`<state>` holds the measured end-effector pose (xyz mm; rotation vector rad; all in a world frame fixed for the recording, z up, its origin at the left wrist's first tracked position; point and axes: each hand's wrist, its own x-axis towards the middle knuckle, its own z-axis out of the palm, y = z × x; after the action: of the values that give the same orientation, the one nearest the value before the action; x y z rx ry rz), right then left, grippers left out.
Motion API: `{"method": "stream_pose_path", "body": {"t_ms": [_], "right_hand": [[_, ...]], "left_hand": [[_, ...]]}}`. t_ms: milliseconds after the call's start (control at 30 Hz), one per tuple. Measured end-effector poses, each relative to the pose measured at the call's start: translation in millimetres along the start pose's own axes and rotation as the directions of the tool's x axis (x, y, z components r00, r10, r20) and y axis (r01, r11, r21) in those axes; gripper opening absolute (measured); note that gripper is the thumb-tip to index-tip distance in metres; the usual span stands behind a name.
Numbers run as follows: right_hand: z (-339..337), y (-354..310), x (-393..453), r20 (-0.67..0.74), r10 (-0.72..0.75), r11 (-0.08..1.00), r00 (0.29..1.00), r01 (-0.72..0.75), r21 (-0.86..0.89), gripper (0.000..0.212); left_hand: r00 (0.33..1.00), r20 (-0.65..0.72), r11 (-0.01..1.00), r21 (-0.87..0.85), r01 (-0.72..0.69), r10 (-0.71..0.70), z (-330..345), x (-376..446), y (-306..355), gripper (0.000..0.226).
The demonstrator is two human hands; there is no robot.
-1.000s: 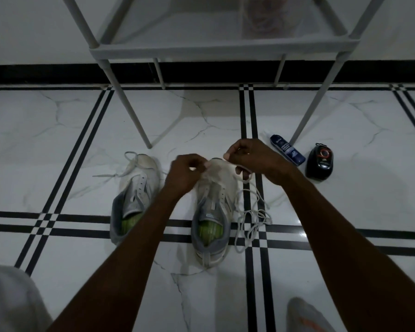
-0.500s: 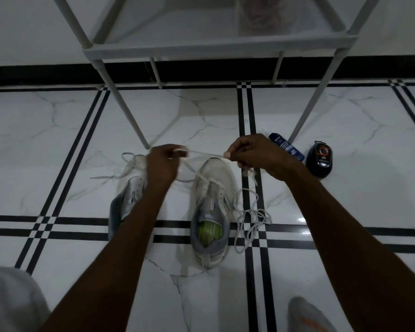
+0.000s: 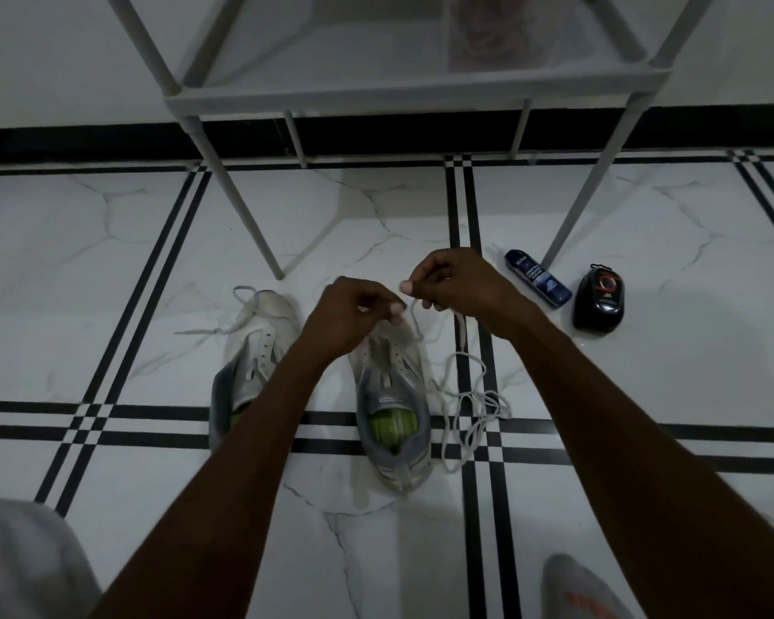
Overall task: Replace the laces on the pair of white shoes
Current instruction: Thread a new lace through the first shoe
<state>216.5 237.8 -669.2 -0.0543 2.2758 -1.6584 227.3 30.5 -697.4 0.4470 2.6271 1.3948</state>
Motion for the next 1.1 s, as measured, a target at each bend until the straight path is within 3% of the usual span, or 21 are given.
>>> {"method": "stream_pose_path", "body": {"t_ms": [67,133,233,300,400,533,733,900,1000,1100], "right_hand": [[-5,-1,-3,0.0,0.003,1.0,1.0,-0.003,0.012,0.03],[-9,-2,-6,0.008,0.007,0.999,1.0,-0.008,0.043,0.03],[-5,-6,-6,0.032,0.018,0.995,0.999,-0.021,0.094,0.032],[0,-8,-3,0.045,0.013,0.992,0.999,-0.019,0.121,0.034],[-2,-9,-2,0.025,0.019,0.995,1.0,-0.021,0.093,0.032],[-10,-7,-3,0.039,0.028,0.999,0.999,-0.029,0.025,0.03],[2,-15,5,0.134,0.027,1.0,0.991,-0.026,-0.012,0.018],[8,-17,14,0.091,0.085,0.974,0.992,-0.063,-0.219,0.011],[13,-18,13,0.015,0.049,0.972,0.999,-0.044,-0.229,0.011],[23,-25,11,0.0,0.029,0.981,1.0,-0.028,-0.192,0.017]], "left_hand": [[0.983,-0.184,1.0,0.019,0.02,-0.016,-12,-5,-12,0.009],[0.972,-0.224,0.996,-0.068,0.051,-0.065,-21,-8,-17,0.011],[0.993,0.005,0.975,-0.185,0.12,-0.121,-13,-9,6,0.041],[0.993,0.084,0.968,-0.229,0.1,-0.082,-1,-7,20,0.036],[0.992,-0.073,0.979,-0.182,0.088,-0.103,-9,-8,15,0.018],[0.911,-0.349,0.975,-0.125,0.186,-0.219,-41,-13,-10,0.014],[0.811,-0.497,0.938,-0.019,0.347,-0.31,-47,-21,-20,0.015],[0.736,-0.56,0.89,-0.008,0.455,-0.381,-54,-30,-40,0.02],[0.818,-0.496,0.928,0.058,0.367,-0.292,-53,-33,-39,0.03],[0.947,-0.31,0.988,0.1,0.12,-0.084,-41,-25,-23,0.049]]}}
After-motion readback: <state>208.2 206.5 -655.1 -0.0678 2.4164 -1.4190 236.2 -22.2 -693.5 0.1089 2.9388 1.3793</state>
